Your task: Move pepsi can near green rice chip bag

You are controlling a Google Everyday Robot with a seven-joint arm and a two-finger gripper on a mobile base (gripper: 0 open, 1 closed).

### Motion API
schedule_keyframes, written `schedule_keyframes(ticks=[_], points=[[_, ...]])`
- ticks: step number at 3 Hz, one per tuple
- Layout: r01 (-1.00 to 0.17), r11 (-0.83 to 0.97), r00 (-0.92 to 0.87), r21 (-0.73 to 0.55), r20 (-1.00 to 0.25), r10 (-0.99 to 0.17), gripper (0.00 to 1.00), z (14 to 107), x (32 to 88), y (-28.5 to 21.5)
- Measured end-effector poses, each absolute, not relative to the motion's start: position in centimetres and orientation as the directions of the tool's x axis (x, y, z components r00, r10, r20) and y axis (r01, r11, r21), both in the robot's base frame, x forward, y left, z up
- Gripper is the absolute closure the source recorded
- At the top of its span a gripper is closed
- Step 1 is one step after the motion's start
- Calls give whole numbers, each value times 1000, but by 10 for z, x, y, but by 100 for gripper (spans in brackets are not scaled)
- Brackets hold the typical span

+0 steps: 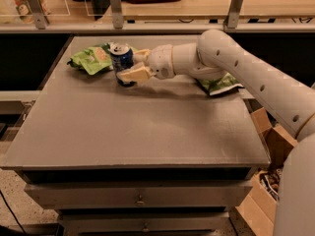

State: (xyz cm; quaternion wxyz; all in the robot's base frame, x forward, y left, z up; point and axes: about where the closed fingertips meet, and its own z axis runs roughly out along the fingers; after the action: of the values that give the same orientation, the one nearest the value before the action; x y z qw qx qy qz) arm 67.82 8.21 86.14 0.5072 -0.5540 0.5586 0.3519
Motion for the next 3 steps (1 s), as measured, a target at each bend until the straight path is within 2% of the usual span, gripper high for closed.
schedule_keyframes(ticks=[1,2,3], points=[[-973,163,119,-165,-958,-260,100,868,685,89],[-973,178,99,-148,-961,-258,84,871,691,95],[-973,205,49,-104,-965,-256,60,869,694,98]])
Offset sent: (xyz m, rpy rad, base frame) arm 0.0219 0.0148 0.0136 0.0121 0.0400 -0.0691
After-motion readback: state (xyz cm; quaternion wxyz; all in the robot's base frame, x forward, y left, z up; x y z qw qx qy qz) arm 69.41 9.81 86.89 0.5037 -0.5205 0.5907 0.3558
